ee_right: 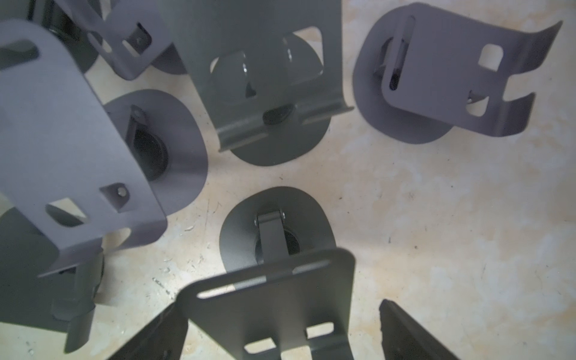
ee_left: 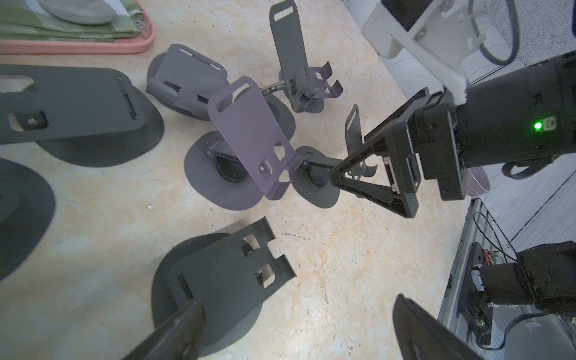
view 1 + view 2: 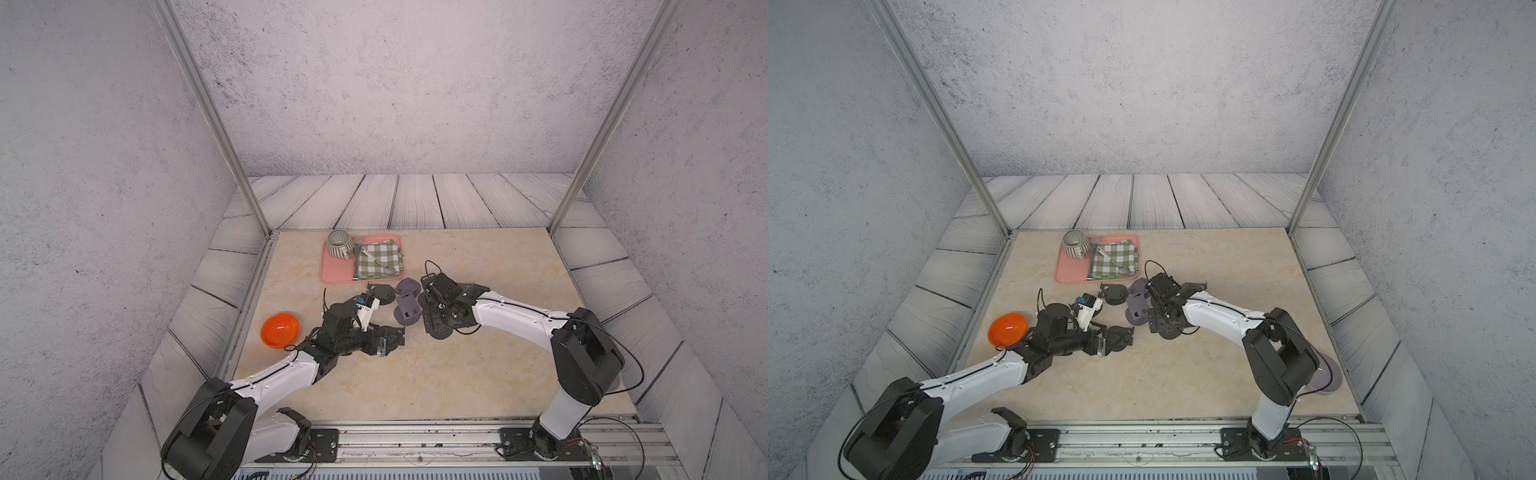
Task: Open the phone stand
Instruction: Place the phone stand at the center of the board, then adjust the phone stand at the center of the board.
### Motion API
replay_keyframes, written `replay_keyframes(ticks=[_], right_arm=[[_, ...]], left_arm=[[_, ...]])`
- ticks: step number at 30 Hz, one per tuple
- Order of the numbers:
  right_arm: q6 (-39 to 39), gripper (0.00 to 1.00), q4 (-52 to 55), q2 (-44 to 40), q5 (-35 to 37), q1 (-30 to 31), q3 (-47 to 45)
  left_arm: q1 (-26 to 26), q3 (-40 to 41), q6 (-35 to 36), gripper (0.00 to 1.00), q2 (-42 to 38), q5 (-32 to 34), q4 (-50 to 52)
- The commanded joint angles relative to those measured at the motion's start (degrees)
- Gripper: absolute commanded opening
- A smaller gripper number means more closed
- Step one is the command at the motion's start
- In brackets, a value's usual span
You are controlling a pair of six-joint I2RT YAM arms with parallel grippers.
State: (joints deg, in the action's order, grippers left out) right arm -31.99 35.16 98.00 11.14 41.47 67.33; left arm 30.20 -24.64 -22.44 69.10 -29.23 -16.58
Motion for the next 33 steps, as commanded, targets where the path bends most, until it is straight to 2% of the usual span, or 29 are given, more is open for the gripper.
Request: replay_keyframes(ticks=[1,10,13,23,27,33], right_arm=[[0.7,0.99,2.8,-2.3,1.4,-0.2,1.7],[1.9,1.0,5.2,-8.5,6.4,-0.4,1.3],[2.6,0.97,5.4,-9.4,7.3,-1.6,1.5],[6.2,0.7,5.5,-6.8,3.0,-11.6,6.0],[7.9,0.58,5.0,-2.0,0.0,-15.8,9.7],[9.7,0.45,4.7,6.6,-0.7,-19.2,16.1]], left_arm=[[0.4,0.3,-0.1,0.98,0.6,-0.7,-1.2],[0.7,0.1,-0.1,0.98,0.9,-1.8,-2.2],[1.0,0.3,-0.2,0.98,0.6,-2.8,-2.9],[2.2,0.5,0.4,0.98,-1.0,-4.3,-4.0],[3.1,0.4,0.8,0.98,-1.6,-4.6,-4.6],[4.0,-0.9,2.0,0.98,-0.8,-4.9,-4.6]])
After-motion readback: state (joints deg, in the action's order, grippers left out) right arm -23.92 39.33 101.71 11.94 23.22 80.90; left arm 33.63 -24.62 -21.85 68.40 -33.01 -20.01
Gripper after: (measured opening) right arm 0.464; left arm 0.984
